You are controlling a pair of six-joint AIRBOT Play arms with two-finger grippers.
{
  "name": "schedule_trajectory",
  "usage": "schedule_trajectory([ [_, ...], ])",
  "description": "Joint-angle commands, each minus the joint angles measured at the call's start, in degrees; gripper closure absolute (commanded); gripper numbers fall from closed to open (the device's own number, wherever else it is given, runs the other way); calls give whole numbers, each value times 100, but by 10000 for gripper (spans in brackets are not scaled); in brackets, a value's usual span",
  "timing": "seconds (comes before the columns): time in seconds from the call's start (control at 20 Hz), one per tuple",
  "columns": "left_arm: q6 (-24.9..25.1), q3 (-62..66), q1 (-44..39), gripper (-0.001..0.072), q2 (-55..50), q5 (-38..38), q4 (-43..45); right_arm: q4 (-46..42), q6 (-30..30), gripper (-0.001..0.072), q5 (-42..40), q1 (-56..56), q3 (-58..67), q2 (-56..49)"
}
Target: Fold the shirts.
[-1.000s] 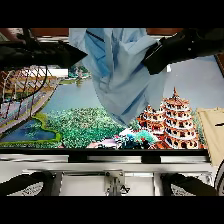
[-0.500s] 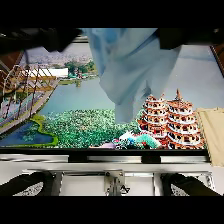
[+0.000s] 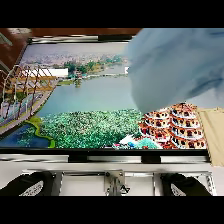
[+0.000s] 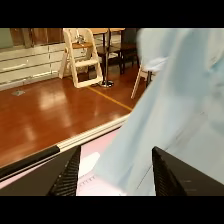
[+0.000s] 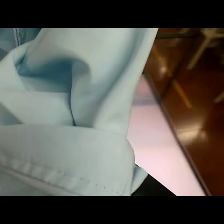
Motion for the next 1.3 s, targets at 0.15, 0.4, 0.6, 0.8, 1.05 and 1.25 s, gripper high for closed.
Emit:
schedule_trajectory([
  [0.15,-66,7,26,164,-48,-470,-7,424,-234,643,413,-1755,0,87],
  [0.4,-70,9,-7,163,-385,-466,-15,4911,-874,643,511,-1836,-7,-138],
  [0.6,-61,9,-111,163,-592,-400,-52,7023,-918,643,732,-1617,-7,-577],
  [0.8,-63,9,-332,203,-612,72,-50,6815,-946,643,866,-337,-7,-1010],
  [1.05,177,9,-616,141,-761,297,282,6815,-1078,643,859,903,-4,-1576],
  [1.25,173,9,-662,50,-1005,192,356,6505,-1226,643,857,1443,-4,-1639],
])
